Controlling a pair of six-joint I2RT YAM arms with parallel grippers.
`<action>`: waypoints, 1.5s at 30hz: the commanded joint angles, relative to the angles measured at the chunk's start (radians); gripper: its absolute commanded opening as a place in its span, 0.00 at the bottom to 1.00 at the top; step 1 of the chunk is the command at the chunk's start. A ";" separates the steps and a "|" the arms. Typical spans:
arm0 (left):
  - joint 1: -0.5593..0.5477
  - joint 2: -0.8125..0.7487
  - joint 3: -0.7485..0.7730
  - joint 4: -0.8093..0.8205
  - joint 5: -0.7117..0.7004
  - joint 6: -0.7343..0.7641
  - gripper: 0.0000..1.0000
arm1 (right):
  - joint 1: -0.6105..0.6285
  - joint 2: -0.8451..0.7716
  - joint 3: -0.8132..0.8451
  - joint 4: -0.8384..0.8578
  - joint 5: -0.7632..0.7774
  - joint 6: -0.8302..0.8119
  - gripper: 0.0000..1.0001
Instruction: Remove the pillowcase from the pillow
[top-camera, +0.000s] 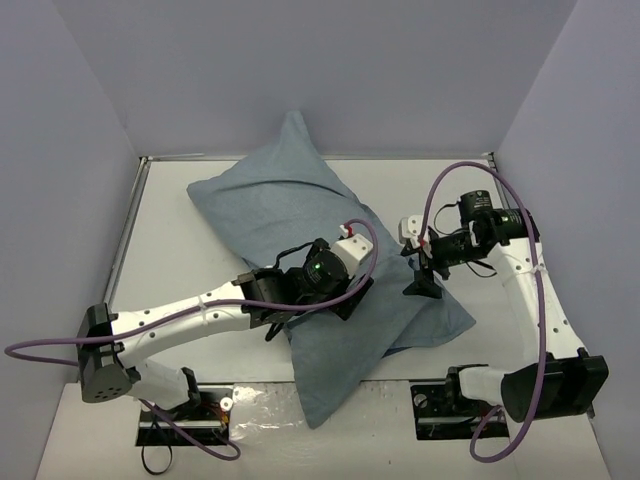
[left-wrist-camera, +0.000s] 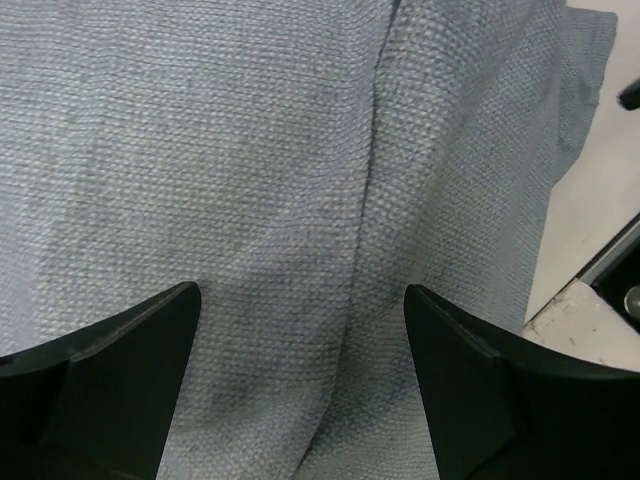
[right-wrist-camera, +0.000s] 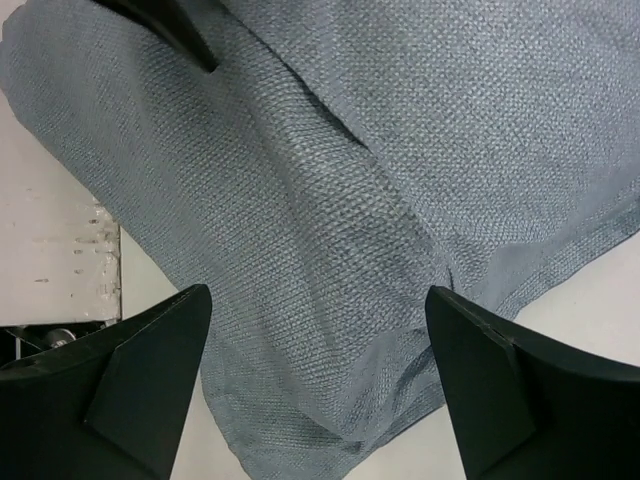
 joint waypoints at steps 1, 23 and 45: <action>0.006 -0.053 -0.003 -0.028 -0.060 0.040 0.81 | -0.003 -0.026 -0.007 -0.100 -0.034 -0.124 0.84; 0.219 -0.145 -0.062 0.090 0.179 -0.085 0.24 | 0.163 0.080 -0.009 0.063 0.001 -0.160 0.75; 0.416 0.026 0.028 0.354 0.313 -0.230 0.02 | 0.266 -0.053 -0.187 -0.101 0.184 -0.298 0.00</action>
